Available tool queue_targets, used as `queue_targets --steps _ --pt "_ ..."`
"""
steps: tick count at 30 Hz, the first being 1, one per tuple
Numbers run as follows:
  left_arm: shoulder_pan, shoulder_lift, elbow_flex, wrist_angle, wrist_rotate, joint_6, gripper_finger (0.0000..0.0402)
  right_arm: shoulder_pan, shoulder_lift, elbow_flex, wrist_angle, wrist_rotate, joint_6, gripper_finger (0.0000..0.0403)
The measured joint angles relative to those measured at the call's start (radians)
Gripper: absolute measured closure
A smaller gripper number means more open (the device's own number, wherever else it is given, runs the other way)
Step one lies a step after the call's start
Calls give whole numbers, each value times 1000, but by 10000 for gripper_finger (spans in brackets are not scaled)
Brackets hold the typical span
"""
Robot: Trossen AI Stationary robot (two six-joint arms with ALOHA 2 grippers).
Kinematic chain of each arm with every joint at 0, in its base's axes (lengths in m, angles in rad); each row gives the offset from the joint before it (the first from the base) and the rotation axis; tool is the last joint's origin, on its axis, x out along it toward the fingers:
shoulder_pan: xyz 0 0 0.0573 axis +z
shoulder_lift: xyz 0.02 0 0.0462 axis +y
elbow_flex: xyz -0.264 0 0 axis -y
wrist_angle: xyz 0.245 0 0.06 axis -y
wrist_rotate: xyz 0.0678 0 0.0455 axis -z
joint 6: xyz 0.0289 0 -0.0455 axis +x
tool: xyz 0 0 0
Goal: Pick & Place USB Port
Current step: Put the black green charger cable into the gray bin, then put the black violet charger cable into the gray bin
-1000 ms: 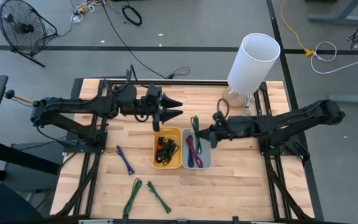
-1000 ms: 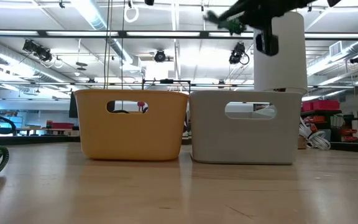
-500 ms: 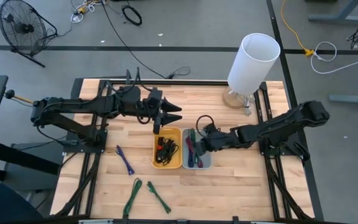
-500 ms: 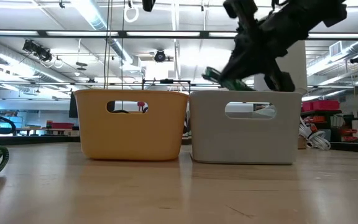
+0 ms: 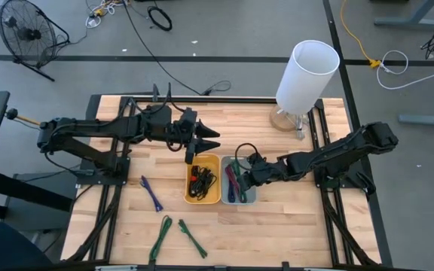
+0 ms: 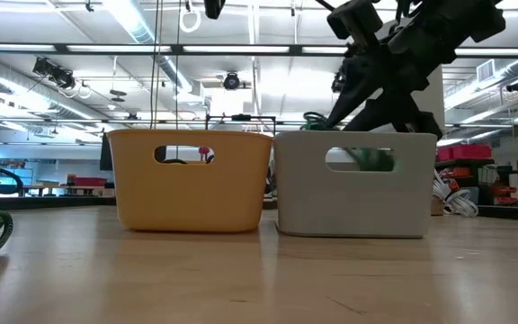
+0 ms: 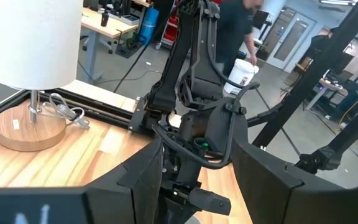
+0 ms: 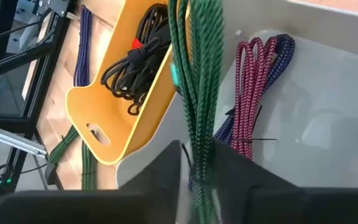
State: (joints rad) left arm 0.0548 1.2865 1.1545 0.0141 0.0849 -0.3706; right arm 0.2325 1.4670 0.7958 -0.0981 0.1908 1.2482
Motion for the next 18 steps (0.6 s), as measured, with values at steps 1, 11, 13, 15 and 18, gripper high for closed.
queue_targets --steps 1,11,13,15,18 --pt "0 0 0 1 0 1 204 0 0 0 0 0 -2 303" --pt "1 0 0 0 -1 16 204 -21 0 0 14 1 -66 221" --pt "1 0 0 -4 -1 16 204 -29 -4 0 37 -7 -96 219" --pt "1 0 0 -7 -1 10 204 -38 -18 0 67 -26 -136 220" --pt "0 -5 0 -38 -1 -42 204 -54 -52 0 99 -61 -197 225"
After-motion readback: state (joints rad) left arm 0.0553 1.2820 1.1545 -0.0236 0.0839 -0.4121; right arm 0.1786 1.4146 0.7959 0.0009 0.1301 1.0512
